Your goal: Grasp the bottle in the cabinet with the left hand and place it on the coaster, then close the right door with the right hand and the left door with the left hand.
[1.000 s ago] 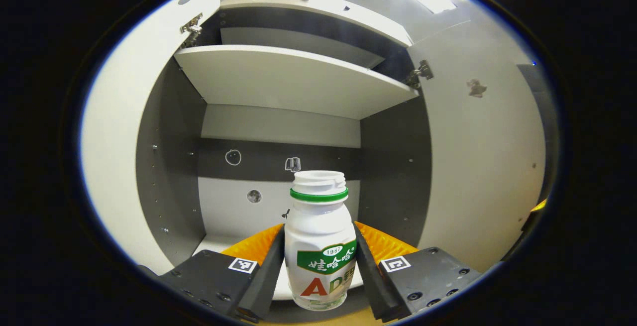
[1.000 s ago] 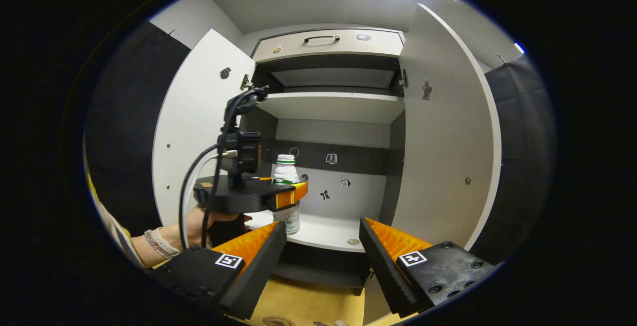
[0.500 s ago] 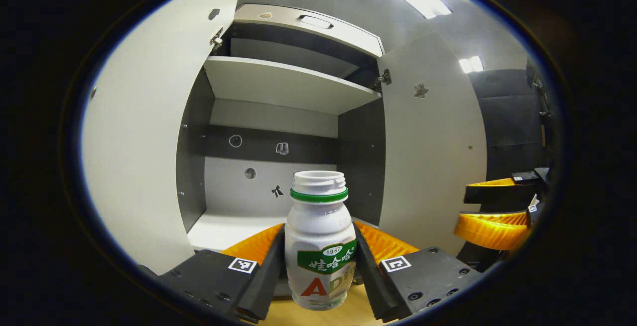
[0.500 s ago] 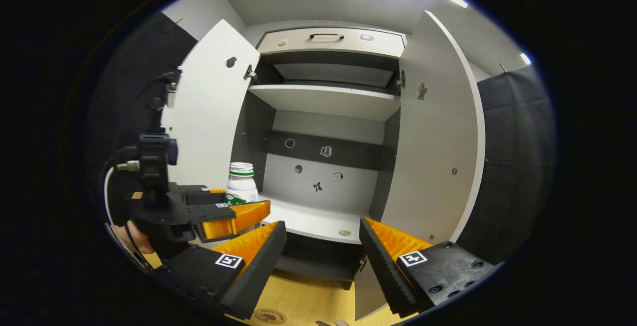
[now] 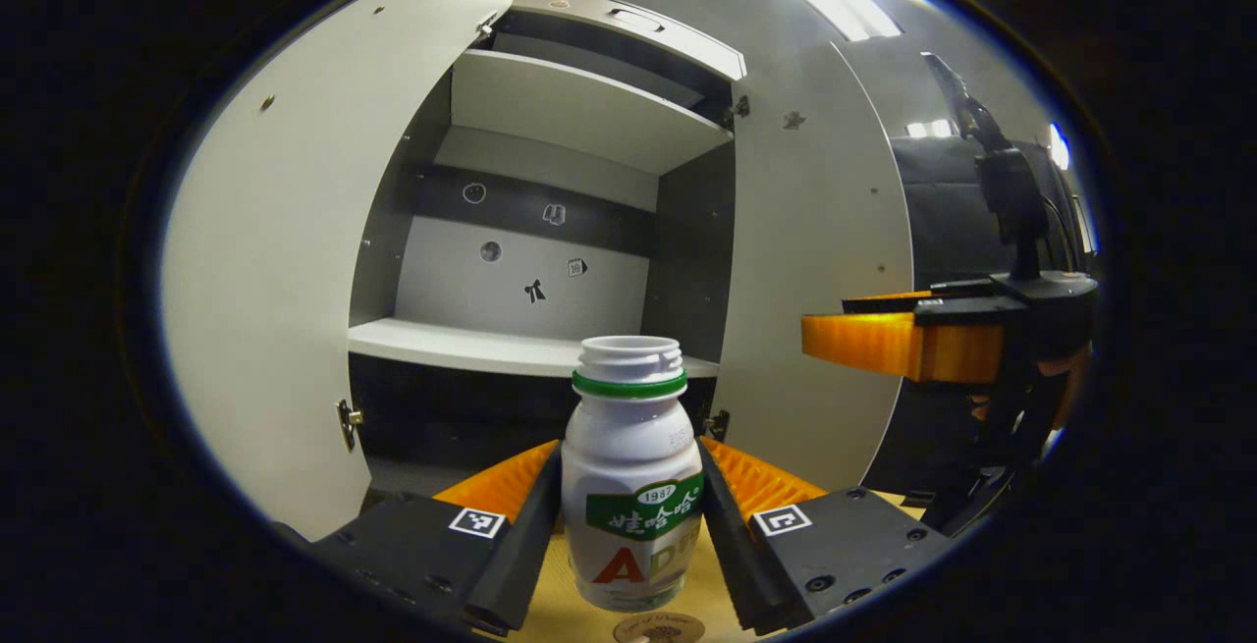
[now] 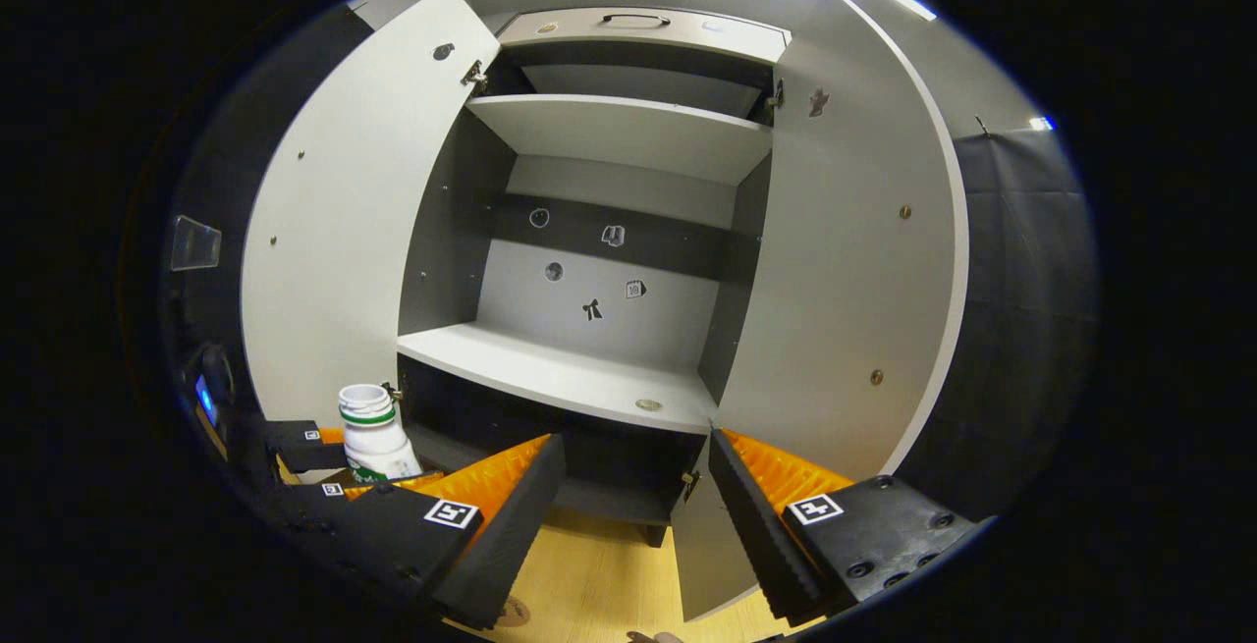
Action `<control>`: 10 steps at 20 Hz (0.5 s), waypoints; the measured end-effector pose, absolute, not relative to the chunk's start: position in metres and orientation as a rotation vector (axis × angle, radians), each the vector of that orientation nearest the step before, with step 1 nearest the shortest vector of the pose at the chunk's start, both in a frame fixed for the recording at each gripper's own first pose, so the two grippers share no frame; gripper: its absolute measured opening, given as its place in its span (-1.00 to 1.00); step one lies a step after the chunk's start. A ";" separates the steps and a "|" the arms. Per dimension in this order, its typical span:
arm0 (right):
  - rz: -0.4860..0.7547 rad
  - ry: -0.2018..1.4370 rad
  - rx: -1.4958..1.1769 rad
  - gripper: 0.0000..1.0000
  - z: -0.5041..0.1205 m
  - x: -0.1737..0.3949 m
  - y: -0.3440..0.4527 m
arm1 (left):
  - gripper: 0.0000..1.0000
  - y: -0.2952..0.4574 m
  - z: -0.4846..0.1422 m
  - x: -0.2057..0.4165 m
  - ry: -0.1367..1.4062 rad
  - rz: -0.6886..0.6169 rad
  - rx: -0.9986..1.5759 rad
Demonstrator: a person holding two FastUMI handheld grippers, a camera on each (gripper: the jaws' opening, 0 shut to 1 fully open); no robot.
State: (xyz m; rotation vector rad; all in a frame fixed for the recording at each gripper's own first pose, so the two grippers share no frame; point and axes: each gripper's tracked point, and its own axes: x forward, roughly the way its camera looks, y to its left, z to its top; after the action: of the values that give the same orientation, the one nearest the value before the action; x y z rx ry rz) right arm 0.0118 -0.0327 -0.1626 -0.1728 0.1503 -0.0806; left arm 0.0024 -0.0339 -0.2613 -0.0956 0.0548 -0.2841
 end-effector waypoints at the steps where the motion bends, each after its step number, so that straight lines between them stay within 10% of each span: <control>1: -0.081 0.153 -0.182 0.96 -0.173 0.014 -0.032 | 0.53 -0.040 -0.276 -0.001 0.055 -0.297 -0.080; 10: -0.039 0.202 -0.198 0.96 -0.241 0.033 -0.028 | 0.54 -0.072 -0.383 -0.004 0.117 -0.303 -0.102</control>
State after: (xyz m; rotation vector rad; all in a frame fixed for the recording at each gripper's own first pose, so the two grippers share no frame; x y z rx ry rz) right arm 0.0330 -0.0282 -0.2407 -0.1979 0.2018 -0.0390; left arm -0.0041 -0.0719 -0.3826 -0.1020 0.1172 -0.3034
